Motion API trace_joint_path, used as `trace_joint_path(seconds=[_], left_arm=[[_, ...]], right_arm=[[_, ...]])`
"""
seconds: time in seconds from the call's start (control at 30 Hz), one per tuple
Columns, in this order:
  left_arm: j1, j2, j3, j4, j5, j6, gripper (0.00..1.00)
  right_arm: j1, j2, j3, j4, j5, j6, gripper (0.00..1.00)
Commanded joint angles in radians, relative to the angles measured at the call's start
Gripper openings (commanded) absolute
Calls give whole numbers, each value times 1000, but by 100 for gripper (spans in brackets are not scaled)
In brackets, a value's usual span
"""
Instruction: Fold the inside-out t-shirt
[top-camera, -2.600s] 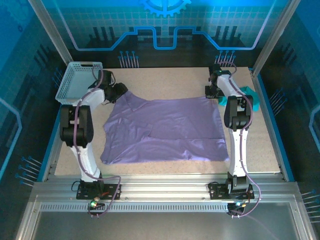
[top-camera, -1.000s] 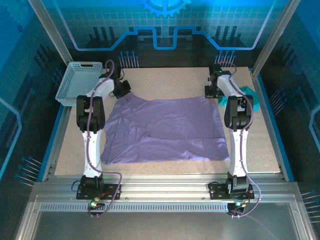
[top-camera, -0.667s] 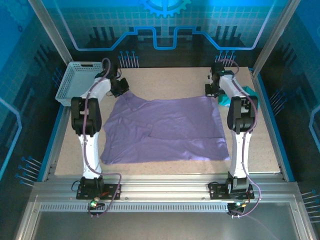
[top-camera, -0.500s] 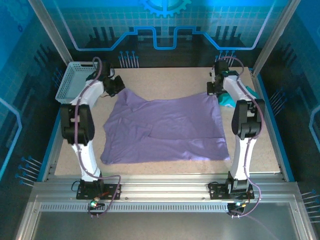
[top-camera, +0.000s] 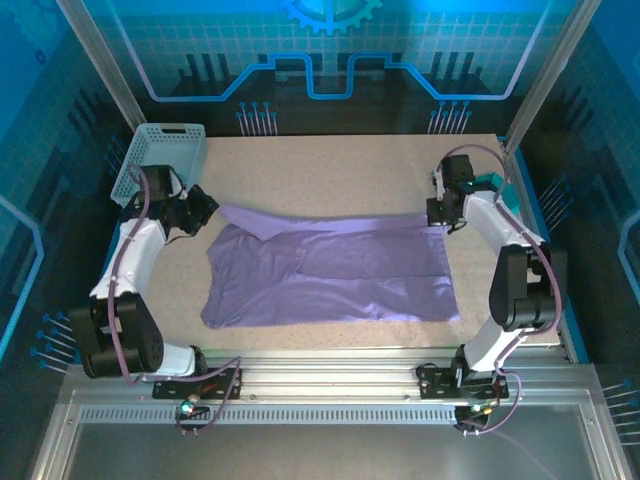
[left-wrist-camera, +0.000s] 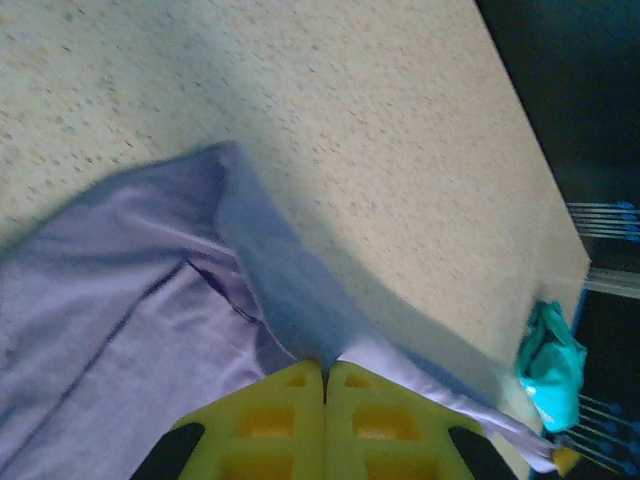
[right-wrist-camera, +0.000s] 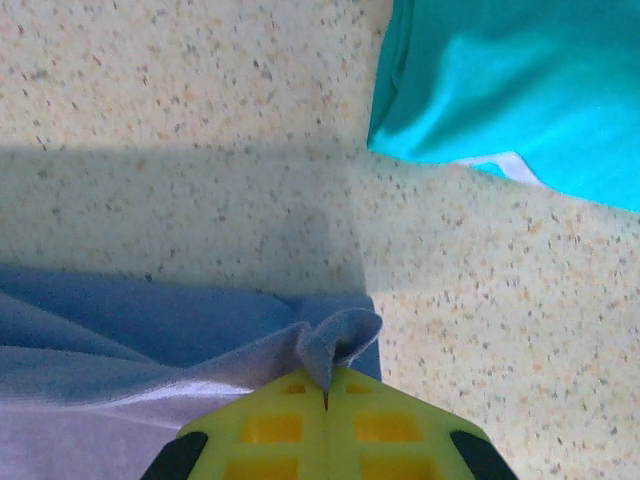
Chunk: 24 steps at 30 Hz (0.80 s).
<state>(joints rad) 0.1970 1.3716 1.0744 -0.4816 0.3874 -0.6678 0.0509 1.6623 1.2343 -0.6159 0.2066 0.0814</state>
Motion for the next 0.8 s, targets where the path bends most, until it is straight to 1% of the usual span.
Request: trace_joint_path(seconds=[0.0,0.13,0.33,0.77], left_arm=[[2,-63,-34,-48,100,-20,0],[1,-111,-60,-76,111,-10,0],[1,-145,-93,-97,138,-4,0],[2,-194,-88,-174,152,30,0]], right_arm=[[-11,-53,-36,5,35,10,1],[-11,-92,-71,-9,34,5,1],[-4,-101,-94,-44,34,14,1],[32,-116,-135,-102,72,60,2]])
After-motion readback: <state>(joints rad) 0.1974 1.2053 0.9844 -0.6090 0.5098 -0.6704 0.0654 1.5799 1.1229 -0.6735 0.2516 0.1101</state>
